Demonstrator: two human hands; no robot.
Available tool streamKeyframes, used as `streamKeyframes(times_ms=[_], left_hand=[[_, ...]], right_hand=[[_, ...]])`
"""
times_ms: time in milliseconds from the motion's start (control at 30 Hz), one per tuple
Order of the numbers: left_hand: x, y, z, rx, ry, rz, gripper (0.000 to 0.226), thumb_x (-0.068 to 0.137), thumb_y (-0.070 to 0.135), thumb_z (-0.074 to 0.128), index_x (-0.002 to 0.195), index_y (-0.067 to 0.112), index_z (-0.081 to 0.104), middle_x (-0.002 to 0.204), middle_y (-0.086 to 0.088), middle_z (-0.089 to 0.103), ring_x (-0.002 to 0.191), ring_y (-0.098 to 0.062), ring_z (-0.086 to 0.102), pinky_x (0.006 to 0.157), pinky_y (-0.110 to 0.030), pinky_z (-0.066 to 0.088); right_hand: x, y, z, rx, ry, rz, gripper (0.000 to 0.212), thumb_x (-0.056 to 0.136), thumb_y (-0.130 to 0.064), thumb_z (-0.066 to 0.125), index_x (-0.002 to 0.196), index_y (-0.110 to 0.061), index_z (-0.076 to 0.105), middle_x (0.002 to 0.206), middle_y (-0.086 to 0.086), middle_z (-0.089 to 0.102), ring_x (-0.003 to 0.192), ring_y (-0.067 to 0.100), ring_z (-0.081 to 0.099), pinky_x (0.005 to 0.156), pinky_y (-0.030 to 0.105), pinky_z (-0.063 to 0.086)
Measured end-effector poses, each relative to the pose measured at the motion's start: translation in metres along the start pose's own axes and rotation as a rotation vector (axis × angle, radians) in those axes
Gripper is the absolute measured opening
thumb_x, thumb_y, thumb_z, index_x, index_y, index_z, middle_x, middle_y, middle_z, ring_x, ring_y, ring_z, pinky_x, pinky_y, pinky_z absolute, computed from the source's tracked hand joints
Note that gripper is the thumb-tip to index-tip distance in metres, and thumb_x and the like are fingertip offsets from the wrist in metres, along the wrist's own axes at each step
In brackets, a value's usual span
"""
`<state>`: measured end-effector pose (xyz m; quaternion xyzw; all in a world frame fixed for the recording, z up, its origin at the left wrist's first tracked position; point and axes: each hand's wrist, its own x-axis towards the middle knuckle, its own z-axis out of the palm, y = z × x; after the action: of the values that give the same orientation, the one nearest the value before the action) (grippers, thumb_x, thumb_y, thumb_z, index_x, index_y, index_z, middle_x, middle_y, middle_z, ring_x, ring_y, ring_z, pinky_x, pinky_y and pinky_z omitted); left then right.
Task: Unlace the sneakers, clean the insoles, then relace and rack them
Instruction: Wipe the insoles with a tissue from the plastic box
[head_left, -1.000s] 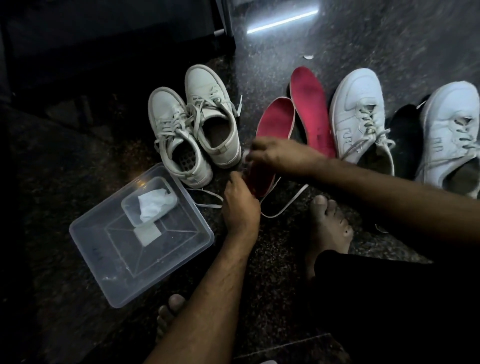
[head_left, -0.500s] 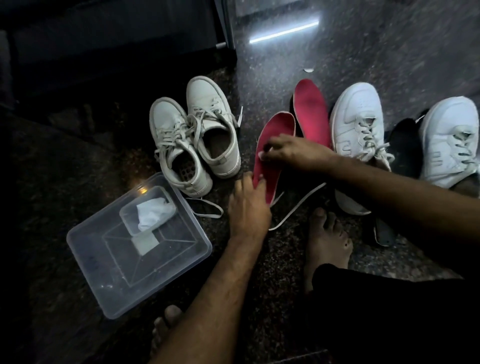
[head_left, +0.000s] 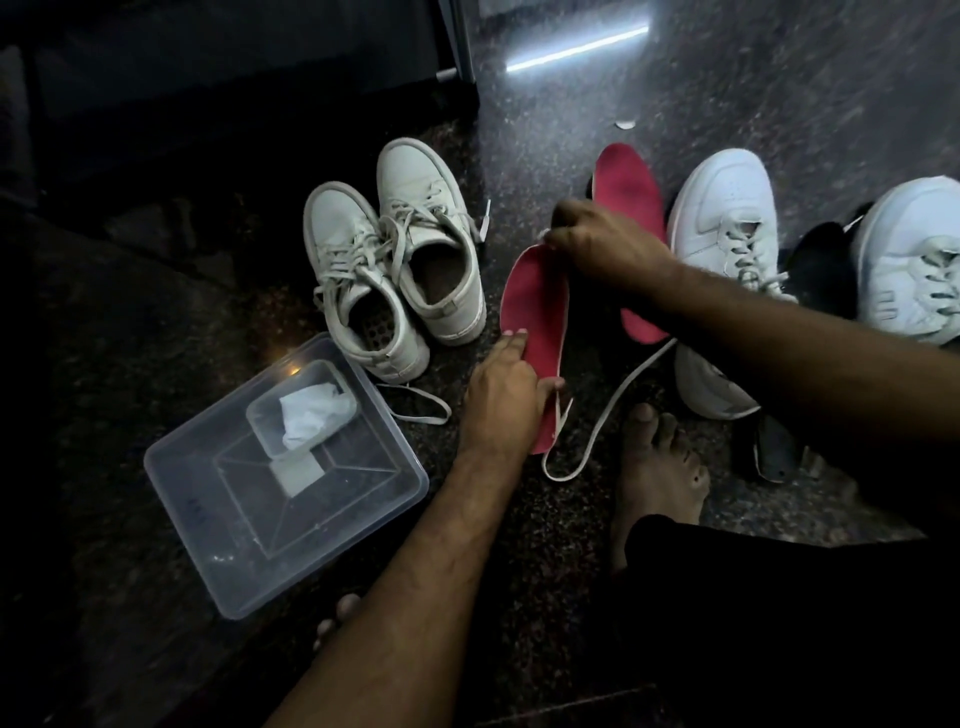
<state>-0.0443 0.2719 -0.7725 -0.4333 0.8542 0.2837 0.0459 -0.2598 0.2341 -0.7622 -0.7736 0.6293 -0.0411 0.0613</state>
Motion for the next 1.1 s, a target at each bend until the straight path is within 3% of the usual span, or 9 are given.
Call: streamKeyframes(times_ms=[133, 200, 333, 533, 633, 733, 833, 967, 1100], left_hand=[[-0.001, 0.002, -0.005, 0.047, 0.027, -0.023, 0.035, 0.09, 0.027, 0.07, 0.104, -0.005, 0.071, 0.127, -0.018, 0.062, 0.115, -0.034, 0.059, 0.099, -0.04, 0.045], [-0.004, 0.004, -0.008, 0.079, 0.021, -0.061, 0.028, 0.091, 0.025, 0.069, 0.1, -0.001, 0.071, 0.11, -0.017, 0.062, 0.1, -0.035, 0.061, 0.086, -0.042, 0.048], [-0.008, 0.007, -0.001, 0.094, 0.073, -0.066, 0.016, 0.083, 0.015, 0.074, 0.092, 0.005, 0.065, 0.104, -0.012, 0.059, 0.097, -0.032, 0.06, 0.083, -0.043, 0.05], [-0.009, 0.007, 0.002, 0.121, 0.087, 0.005, 0.053, 0.084, 0.028, 0.075, 0.131, 0.019, 0.051, 0.132, -0.003, 0.052, 0.121, -0.024, 0.05, 0.096, -0.04, 0.046], [-0.005, 0.006, 0.002, 0.157, 0.078, -0.021, 0.038, 0.09, 0.025, 0.066, 0.127, 0.019, 0.057, 0.133, -0.006, 0.048, 0.12, -0.027, 0.048, 0.096, -0.041, 0.044], [-0.006, 0.004, 0.006, 0.144, 0.098, -0.054, 0.024, 0.09, 0.018, 0.061, 0.112, 0.012, 0.066, 0.135, -0.012, 0.05, 0.12, -0.032, 0.049, 0.096, -0.044, 0.044], [-0.006, 0.001, 0.009, 0.108, 0.161, -0.02, 0.025, 0.084, 0.03, 0.07, 0.104, 0.014, 0.068, 0.126, -0.01, 0.055, 0.118, -0.031, 0.051, 0.092, -0.046, 0.045], [-0.004, 0.002, 0.006, 0.105, 0.095, -0.022, 0.061, 0.085, 0.061, 0.061, 0.13, 0.02, 0.061, 0.135, -0.007, 0.05, 0.126, -0.027, 0.044, 0.1, -0.044, 0.041], [-0.008, 0.007, 0.009, 0.13, 0.093, -0.041, 0.063, 0.083, 0.054, 0.069, 0.133, 0.017, 0.056, 0.141, -0.008, 0.046, 0.131, -0.028, 0.041, 0.105, -0.043, 0.039]], right_hand=[[-0.015, -0.025, -0.009, -0.035, 0.061, -0.331, 0.051, 0.096, -0.011, 0.016, 0.118, 0.007, 0.059, 0.119, 0.027, 0.054, 0.105, 0.041, 0.051, 0.082, 0.05, 0.047], [-0.018, -0.037, -0.009, -0.162, 0.084, -0.454, 0.039, 0.098, -0.015, 0.032, 0.114, 0.001, 0.063, 0.117, 0.022, 0.058, 0.098, 0.037, 0.056, 0.071, 0.044, 0.053], [-0.013, -0.031, 0.0, -0.204, 0.03, -0.6, 0.032, 0.094, -0.015, 0.041, 0.104, -0.005, 0.069, 0.109, 0.016, 0.063, 0.092, 0.031, 0.06, 0.062, 0.039, 0.055], [-0.006, -0.01, -0.011, -0.246, 0.057, -0.101, 0.026, 0.091, -0.016, 0.046, 0.088, -0.003, 0.068, 0.094, 0.015, 0.058, 0.083, 0.031, 0.058, 0.051, 0.032, 0.034], [-0.017, -0.021, -0.013, -0.171, 0.093, -0.248, 0.034, 0.096, -0.015, 0.039, 0.113, 0.0, 0.064, 0.105, 0.019, 0.059, 0.089, 0.034, 0.058, 0.056, 0.037, 0.046], [-0.035, -0.044, 0.001, -0.154, 0.052, -0.438, 0.032, 0.099, -0.014, 0.039, 0.117, -0.002, 0.063, 0.116, 0.019, 0.059, 0.095, 0.034, 0.059, 0.073, 0.043, 0.055], [-0.044, -0.04, 0.013, -0.139, -0.018, -0.366, 0.035, 0.098, -0.02, 0.038, 0.12, -0.004, 0.061, 0.116, 0.015, 0.058, 0.099, 0.031, 0.057, 0.082, 0.041, 0.053], [-0.035, -0.026, 0.017, -0.084, -0.014, -0.176, 0.041, 0.094, -0.024, 0.037, 0.117, -0.001, 0.062, 0.101, 0.017, 0.056, 0.088, 0.033, 0.057, 0.064, 0.041, 0.052], [-0.018, -0.029, 0.001, -0.048, 0.003, 0.019, 0.042, 0.094, -0.022, 0.031, 0.107, 0.001, 0.063, 0.101, 0.02, 0.055, 0.089, 0.037, 0.056, 0.063, 0.042, 0.051]])
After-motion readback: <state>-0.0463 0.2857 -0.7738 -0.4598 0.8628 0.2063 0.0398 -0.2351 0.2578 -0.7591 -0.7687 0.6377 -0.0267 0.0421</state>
